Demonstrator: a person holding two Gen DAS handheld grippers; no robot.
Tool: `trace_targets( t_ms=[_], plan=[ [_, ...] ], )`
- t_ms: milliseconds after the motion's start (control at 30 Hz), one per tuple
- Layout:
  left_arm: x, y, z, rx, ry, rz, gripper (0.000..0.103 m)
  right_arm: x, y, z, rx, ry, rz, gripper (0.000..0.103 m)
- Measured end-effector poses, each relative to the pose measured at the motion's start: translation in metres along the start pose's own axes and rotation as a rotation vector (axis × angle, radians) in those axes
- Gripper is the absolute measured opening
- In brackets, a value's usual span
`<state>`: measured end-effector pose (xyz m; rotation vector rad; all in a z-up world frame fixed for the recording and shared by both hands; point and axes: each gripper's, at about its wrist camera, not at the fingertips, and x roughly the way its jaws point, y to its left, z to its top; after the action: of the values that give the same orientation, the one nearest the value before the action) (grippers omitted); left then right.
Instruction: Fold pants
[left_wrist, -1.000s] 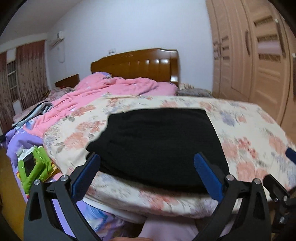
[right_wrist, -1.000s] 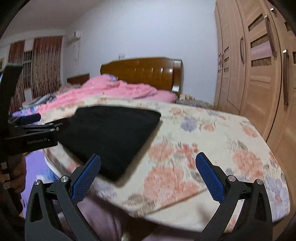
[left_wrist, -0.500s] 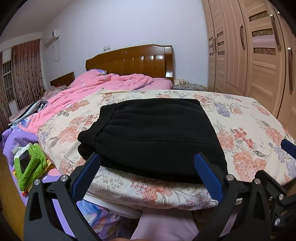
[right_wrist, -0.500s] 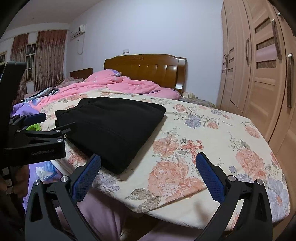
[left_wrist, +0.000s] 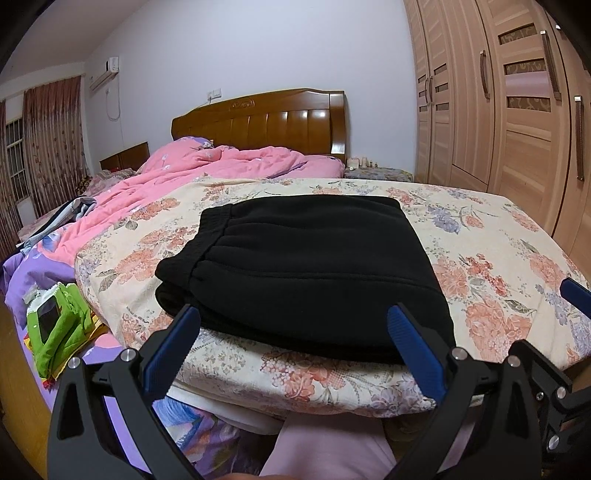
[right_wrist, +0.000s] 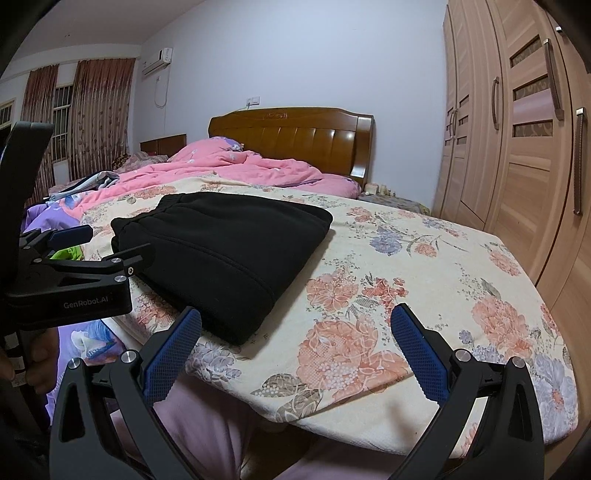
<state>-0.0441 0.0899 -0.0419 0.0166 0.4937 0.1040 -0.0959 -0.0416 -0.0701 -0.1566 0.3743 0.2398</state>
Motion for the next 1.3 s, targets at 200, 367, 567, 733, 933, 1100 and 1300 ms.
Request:
trace_targets(
  t_ms=[200,367,567,733,933,1100,1300],
  plan=[
    [-0.0004,0.0005,-0.0011,-0.007,0.001,-0.001,0.101,-0.0002,0.0003,-0.0003,0.002,0.0,0.0,0.099],
    [-0.0002,0.0004,-0.0005,-0.006,0.002,0.0,0.101,0.0001,-0.0003,0.0,0.001,0.0,0.001,0.099],
    [-0.0002,0.0007,-0.0006,-0.006,0.002,-0.001,0.101,-0.0006,0.0011,-0.0006,0.002,0.003,0.003,0.099],
    [-0.0002,0.0004,-0.0006,-0.006,0.003,-0.001,0.101,-0.0007,0.0019,-0.0006,0.002,0.003,0.003,0.099],
    [-0.0004,0.0001,-0.0005,-0.006,0.002,0.0,0.101,-0.0008,0.0022,-0.0007,0.004,0.003,0.003,0.099],
    [-0.0006,-0.0001,-0.0007,-0.006,0.001,0.001,0.101,-0.0008,0.0023,-0.0007,0.004,0.004,0.002,0.099],
    [-0.0006,-0.0001,-0.0009,-0.005,0.002,0.001,0.101,-0.0012,0.0035,-0.0009,0.005,0.004,0.002,0.099]
  ],
)
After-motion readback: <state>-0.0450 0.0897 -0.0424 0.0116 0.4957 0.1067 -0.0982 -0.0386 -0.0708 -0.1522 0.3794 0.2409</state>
